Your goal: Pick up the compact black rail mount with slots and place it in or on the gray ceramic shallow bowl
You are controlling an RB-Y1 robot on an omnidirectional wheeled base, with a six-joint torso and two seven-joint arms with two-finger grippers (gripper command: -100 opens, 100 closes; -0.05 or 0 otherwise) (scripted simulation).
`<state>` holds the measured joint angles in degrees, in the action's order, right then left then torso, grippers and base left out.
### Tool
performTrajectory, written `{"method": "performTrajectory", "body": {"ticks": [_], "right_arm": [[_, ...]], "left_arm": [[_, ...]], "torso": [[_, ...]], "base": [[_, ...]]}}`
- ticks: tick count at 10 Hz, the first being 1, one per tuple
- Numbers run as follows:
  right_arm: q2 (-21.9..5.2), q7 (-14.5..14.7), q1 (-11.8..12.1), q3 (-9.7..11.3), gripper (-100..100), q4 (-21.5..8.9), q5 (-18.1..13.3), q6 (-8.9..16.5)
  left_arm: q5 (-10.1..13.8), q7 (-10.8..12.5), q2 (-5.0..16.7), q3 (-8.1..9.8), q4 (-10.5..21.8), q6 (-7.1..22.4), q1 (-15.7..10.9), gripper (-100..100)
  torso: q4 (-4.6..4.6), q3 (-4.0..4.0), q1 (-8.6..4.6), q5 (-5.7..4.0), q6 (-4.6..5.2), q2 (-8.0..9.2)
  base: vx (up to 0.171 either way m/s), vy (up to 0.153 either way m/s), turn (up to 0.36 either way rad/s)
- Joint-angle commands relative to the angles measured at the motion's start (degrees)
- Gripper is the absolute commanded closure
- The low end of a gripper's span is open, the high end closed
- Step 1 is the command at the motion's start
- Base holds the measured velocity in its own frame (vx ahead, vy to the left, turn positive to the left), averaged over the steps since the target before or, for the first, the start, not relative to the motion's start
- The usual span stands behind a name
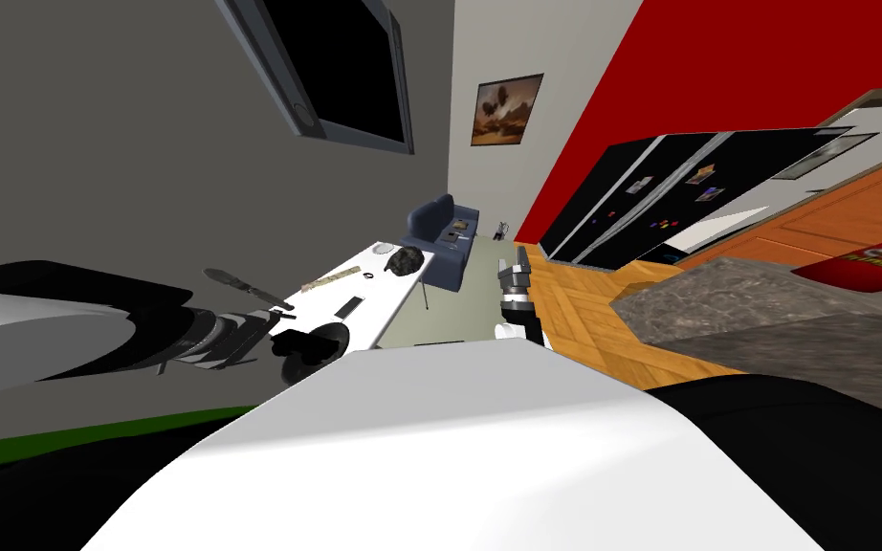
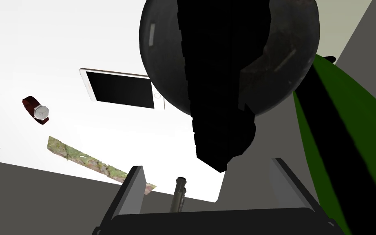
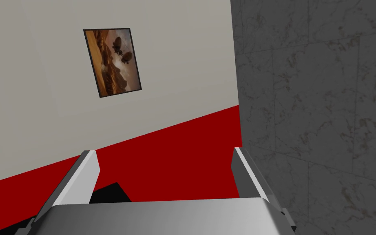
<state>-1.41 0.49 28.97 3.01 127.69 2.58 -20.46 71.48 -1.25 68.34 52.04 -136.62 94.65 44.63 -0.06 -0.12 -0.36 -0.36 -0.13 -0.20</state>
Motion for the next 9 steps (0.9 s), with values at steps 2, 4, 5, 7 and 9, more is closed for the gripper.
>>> {"method": "performTrajectory", "body": {"ticks": [2, 4, 5, 7, 9], "right_arm": [[0.0, 0.0, 0.0, 0.0, 0, 0.0, 0.0, 0.0], [0.0, 0.0, 0.0, 0.0, 0, 0.0, 0.0, 0.0], [0.0, 0.0, 0.0, 0.0, 0, 0.0, 0.0, 0.0], [0.0, 0.0, 0.0, 0.0, 0, 0.0, 0.0, 0.0], [0.0, 0.0, 0.0, 0.0, 0, 0.0, 0.0, 0.0]], "left_arm": [[2.6, 1.1, 0.9, 2.34, -1.3, 1.8, -0.3, -100], [4.7, 1.8, 1.6, 4.26, -2.2, 3.3, -0.5, -100], [4.1, 1.7, 1.3, 3.68, -2.1, 2.8, -0.4, -100], [4.2, 1.7, 1.4, 3.79, -2.1, 2.9, -0.4, 0], [4.2, 1.7, 1.4, 3.79, -2.1, 2.9, -0.4, 0]], "torso": [[0.00, 0.01, -0.03, 0.00, 0.00, 0.02], [0.01, 0.03, -0.07, -0.01, 0.00, 0.05], [0.01, 0.03, -0.07, -0.01, 0.00, 0.06], [0.02, 0.06, -0.16, -0.03, 0.00, 0.10], [0.03, 0.07, -0.17, -0.03, 0.00, 0.12]], "base": [[0.020, 0.034, 0.035], [0.017, 0.029, 0.043], [0.007, 0.012, 0.007], [0.000, 0.000, 0.000], [0.000, 0.000, 0.000]]}}
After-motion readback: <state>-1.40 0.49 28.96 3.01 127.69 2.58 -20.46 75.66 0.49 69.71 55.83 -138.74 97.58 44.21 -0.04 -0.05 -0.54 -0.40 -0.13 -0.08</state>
